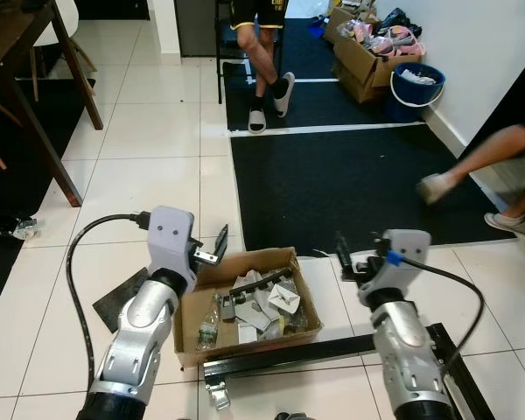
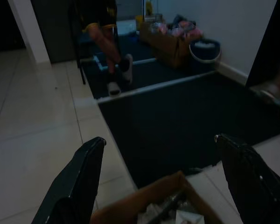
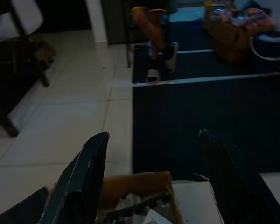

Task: Picking trash to rubbish bin

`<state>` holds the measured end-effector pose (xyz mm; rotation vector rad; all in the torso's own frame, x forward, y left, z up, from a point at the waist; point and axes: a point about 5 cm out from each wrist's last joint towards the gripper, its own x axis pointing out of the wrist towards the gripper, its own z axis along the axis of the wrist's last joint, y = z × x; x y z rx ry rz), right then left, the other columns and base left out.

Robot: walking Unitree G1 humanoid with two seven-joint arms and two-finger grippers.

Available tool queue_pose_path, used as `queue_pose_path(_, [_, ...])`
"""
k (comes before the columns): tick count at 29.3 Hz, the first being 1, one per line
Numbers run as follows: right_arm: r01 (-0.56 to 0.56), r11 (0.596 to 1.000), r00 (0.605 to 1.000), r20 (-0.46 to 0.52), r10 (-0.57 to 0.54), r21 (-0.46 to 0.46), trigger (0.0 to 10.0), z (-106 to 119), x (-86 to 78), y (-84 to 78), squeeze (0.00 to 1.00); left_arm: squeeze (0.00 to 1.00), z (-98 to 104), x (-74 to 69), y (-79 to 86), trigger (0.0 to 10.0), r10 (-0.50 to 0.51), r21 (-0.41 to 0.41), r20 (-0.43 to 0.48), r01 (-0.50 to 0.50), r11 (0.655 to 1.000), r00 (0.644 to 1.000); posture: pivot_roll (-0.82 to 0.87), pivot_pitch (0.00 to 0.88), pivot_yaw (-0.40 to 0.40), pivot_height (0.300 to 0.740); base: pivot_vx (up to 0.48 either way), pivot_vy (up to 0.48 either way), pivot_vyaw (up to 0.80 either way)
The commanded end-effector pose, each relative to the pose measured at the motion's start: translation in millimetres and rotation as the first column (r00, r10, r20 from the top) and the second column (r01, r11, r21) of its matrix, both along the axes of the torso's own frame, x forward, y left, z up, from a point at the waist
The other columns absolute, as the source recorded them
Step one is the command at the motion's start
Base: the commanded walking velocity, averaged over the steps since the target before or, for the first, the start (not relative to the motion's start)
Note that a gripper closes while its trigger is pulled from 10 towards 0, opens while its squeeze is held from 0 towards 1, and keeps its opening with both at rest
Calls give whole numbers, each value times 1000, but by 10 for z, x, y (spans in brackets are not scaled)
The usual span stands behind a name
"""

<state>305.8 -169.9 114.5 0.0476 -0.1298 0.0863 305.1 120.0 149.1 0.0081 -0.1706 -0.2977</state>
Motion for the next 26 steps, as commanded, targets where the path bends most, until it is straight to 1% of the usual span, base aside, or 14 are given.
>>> queue_pose_path(1, [-18,999,1000,-11,17,-40,10000,23,18,65,0,0,-61,5,-39,10000,5,-11,-25,-5,1000,1000,-25,96,-15,740,0,0,800])
queue_pose_path(4, [-37,997,999,-12,36,-71,10000,71,32,132,0,0,-78,1,-64,10000,14,-20,-29,-15,1000,999,-25,80,-17,740,0,0,800])
queue_pose_path(8, [-39,996,999,-15,37,-75,10000,77,36,147,0,0,-92,-4,-71,10000,13,-16,-33,-14,1000,999,-25,80,-17,740,0,0,800])
queue_pose_path(10, [-46,995,999,-24,45,-84,10000,69,37,165,0,0,-121,-19,-105,10000,-1,-1,-35,1,1000,999,-13,68,-27,740,0,0,800])
queue_pose_path(14, [-50,995,998,-31,48,-90,10000,55,30,171,0,0,-129,-21,-115,10000,-7,5,-36,7,1000,999,-12,63,-28,740,0,0,800])
queue_pose_path(20, [-68,992,997,-44,64,-105,10000,30,2,188,0,0,-129,-18,-122,10000,-2,-1,-28,2,1000,1000,-8,29,-32,740,0,0,800])
queue_pose_path(26, [-52,993,998,-41,48,-101,10000,31,1,195,0,0,-133,-19,-141,10000,-3,-5,-26,2,1000,1000,-7,10,-28,740,0,0,800])
